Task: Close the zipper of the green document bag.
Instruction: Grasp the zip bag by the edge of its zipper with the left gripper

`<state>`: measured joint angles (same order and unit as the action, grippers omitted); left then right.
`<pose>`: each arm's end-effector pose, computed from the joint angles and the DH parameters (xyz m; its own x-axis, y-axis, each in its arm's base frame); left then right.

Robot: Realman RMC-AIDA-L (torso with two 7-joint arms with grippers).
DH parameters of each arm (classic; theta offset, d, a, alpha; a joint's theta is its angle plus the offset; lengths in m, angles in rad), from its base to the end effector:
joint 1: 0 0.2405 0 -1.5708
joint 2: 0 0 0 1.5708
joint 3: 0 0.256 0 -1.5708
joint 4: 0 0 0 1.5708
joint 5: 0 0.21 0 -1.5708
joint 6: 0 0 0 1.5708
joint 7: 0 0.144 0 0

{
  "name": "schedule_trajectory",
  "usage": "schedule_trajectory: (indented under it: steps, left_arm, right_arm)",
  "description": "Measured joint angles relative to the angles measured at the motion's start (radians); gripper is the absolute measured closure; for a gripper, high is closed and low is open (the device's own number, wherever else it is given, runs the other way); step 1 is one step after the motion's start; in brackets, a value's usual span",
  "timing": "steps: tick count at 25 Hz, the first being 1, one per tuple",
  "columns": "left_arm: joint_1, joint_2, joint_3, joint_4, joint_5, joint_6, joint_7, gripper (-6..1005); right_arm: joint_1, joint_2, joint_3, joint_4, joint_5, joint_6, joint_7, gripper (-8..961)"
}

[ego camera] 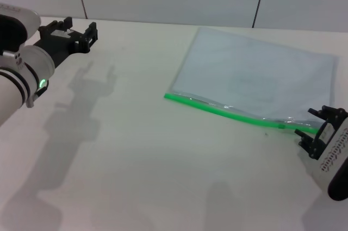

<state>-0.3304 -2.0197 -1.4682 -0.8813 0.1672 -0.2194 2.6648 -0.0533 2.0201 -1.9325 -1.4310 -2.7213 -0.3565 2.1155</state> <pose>-0.2801 0.4006 0.0115 0.7634 0.2378 0.6006 0.6440 -0.2083 -0.7361 0.2709 0.2922 -0.0354 0.9604 -0.1159 0.2534 0.1245 -0.6349 -0.7625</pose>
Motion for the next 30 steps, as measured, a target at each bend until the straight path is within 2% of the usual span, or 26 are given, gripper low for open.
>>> schedule_trajectory:
  steps: [21,30]
  left_arm:
    - [0.016,0.003,-0.025,-0.017,0.0,0.021,0.004,417]
    - [0.015,0.003,-0.024,-0.017,0.0,0.022,0.007,415]
  right_arm:
    - [0.007,0.003,0.05,0.057,-0.048,-0.005,-0.043,452]
    - [0.009,0.008,0.064,0.067,-0.049,0.05,-0.043,453]
